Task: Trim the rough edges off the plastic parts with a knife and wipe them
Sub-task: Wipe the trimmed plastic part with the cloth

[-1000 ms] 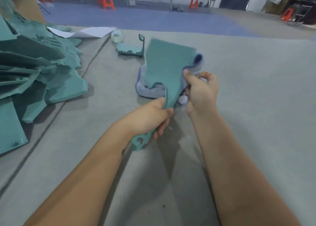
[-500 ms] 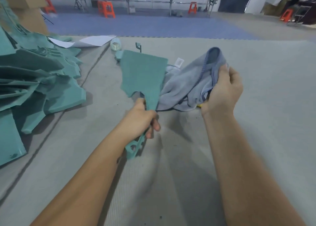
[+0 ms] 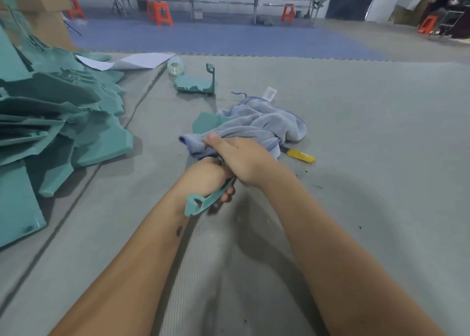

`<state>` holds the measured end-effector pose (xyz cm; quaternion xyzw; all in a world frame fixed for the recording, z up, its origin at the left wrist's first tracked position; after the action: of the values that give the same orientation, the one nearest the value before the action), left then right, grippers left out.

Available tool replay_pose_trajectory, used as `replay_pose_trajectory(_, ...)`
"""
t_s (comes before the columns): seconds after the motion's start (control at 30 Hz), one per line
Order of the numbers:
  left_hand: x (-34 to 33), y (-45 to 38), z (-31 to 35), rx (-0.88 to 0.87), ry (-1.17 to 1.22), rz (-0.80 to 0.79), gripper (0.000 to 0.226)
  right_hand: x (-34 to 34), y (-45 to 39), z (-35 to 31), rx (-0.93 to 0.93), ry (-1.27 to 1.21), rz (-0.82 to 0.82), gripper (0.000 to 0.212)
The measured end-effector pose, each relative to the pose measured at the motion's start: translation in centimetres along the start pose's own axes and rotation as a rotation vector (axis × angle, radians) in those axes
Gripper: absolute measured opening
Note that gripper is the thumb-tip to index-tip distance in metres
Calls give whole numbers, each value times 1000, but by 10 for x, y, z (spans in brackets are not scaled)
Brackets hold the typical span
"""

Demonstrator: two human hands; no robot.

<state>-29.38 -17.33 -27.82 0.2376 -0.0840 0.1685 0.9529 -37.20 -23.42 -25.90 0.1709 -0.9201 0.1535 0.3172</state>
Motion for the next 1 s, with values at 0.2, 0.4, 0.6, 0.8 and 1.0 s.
replay_pose_trajectory(0.2, 5, -6, 2, -133, -109, 28, 16, 12, -29, 9, 235, 520, 62, 50)
replay_pose_trajectory(0.4, 7, -7, 4, -81, -112, 39, 21, 6, -34, 3, 216, 558, 158, 50)
replay_pose_trajectory(0.6, -2, -14, 9, 145, -338, 44, 62, 2, -15, -5, 19, 143, 9, 60)
replay_pose_trajectory(0.8, -3, -16, 2, 117, -293, 32, 69, -6, -17, -6, 80, 268, 4, 58)
replay_pose_trajectory(1.0, 6, -8, 0, -194, -131, 15, 25, -7, -41, -2, 210, 516, 166, 50)
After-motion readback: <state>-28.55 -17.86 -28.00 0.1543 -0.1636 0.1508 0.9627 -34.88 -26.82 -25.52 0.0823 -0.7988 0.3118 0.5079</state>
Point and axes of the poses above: each hand's wrist, its own y-axis away from the middle knuckle, its own x-axis out of the back of the hand, z = x × y, the point moved 3 cm from there along -y, towards the middle knuckle, and after that the axes turned 12 degrees about z, right-handed, at the moved point
